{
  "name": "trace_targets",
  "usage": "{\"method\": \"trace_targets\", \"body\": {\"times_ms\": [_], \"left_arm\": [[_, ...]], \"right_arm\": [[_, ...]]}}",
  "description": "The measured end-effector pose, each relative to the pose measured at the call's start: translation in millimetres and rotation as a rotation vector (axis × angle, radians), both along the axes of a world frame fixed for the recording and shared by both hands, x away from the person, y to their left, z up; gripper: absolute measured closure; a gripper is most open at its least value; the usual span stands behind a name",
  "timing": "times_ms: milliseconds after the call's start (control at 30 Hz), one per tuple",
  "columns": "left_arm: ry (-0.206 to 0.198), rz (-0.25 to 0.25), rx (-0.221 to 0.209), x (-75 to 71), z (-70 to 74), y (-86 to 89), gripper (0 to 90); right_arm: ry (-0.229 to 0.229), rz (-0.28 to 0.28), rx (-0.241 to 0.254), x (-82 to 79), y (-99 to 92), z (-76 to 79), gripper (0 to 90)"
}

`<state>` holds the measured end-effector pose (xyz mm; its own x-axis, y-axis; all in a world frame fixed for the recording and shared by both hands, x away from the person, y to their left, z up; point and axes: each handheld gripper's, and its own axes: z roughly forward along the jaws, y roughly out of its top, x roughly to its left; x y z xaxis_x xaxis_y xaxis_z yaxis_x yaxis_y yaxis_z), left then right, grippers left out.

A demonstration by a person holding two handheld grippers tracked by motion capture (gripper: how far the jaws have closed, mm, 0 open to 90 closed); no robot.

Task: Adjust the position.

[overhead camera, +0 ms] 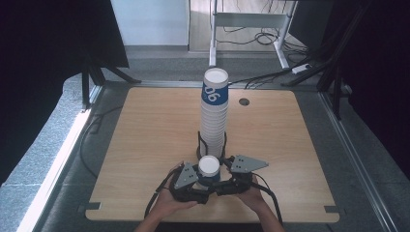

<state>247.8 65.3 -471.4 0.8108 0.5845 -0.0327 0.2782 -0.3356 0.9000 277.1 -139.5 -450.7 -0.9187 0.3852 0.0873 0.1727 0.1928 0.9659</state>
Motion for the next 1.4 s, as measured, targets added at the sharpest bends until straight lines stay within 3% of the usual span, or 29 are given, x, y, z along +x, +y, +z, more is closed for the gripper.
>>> {"method": "trace_targets", "body": {"times_ms": [300, 667, 800, 1133, 1400], "left_arm": [[-0.011, 0.002, 0.029, 0.9, -1.7, 0.4, 19.9], [-0.042, 0.038, 0.135, 2.7, -3.7, 1.3, 20.0], [-0.061, 0.06, 0.185, 3.0, -1.9, 2.7, 20.0], [-0.138, 0.128, 0.384, 0.0, -1.2, -2.3, 20.0], [-0.179, 0.105, 0.476, -6.3, -2.6, -12.2, 19.9]], "right_arm": [[0.02, -0.007, -0.01, 2.3, 0.6, -2.1, 23.1], [0.016, -0.045, 0.025, 3.4, -18.6, 10.9, 19.3], [0.023, -0.043, 0.026, 3.3, -24.5, 13.4, 18.5], [0.058, -0.036, -0.007, 5.6, -22.9, 5.7, 14.7], [0.088, -0.03, -0.027, 8.8, -16.3, -3.0, 13.6]]}}
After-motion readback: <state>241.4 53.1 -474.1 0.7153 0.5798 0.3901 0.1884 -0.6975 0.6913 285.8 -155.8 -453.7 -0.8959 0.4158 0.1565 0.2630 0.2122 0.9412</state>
